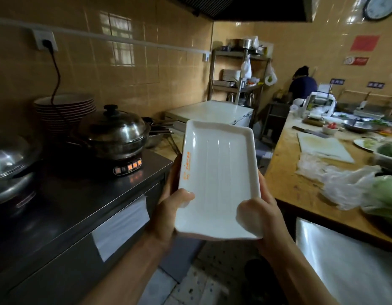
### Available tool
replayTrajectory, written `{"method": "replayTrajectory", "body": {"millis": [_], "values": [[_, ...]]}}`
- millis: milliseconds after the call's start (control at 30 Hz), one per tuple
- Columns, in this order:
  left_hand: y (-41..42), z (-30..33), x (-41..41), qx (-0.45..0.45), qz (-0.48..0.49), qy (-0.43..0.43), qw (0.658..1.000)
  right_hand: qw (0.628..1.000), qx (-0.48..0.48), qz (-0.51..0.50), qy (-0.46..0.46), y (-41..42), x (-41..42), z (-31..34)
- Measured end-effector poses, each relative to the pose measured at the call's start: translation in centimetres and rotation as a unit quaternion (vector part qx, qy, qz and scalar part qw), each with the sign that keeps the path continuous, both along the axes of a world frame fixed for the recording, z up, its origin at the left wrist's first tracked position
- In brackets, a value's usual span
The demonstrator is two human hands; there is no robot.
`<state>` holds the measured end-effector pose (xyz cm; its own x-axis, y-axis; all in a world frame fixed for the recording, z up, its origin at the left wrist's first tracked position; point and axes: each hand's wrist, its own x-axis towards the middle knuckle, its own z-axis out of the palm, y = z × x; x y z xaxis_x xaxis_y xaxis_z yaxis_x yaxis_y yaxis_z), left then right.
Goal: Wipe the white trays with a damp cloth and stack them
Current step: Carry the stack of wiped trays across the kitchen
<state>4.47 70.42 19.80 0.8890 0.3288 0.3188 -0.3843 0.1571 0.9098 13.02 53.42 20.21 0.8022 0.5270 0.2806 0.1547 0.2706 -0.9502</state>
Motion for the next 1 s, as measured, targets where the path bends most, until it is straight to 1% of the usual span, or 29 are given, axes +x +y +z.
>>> {"method": "replayTrajectory", "body": {"millis": [133, 267, 367, 667, 833, 1000], "values": [[3.5, -0.6, 3.9, 0.005, -0.011, -0.006, 1.000, 1.000, -0.004, -0.014, 0.001, 3.2, 3.3, -0.3], [6.1, -1.2, 9.4, 0.004, -0.017, -0.001, 1.000, 1.000, -0.011, -0.027, -0.004, 5.8, 8.3, -0.9], [7.9, -1.4, 14.7, 0.004, -0.020, 0.001, 1.000, 0.999, -0.006, -0.034, -0.003, 7.5, 13.6, -1.4], [12.6, 0.2, 32.4, -0.009, -0.071, 0.016, 0.997, 0.998, -0.013, -0.058, -0.014, 11.7, 31.1, -1.0], [14.6, 0.2, 41.1, -0.024, -0.089, 0.027, 0.995, 0.995, -0.024, -0.096, -0.012, 13.4, 38.9, -1.1], [16.9, -0.3, 50.7, -0.029, -0.103, 0.016, 0.994, 0.991, -0.035, -0.124, -0.017, 15.9, 47.3, -1.2]]}}
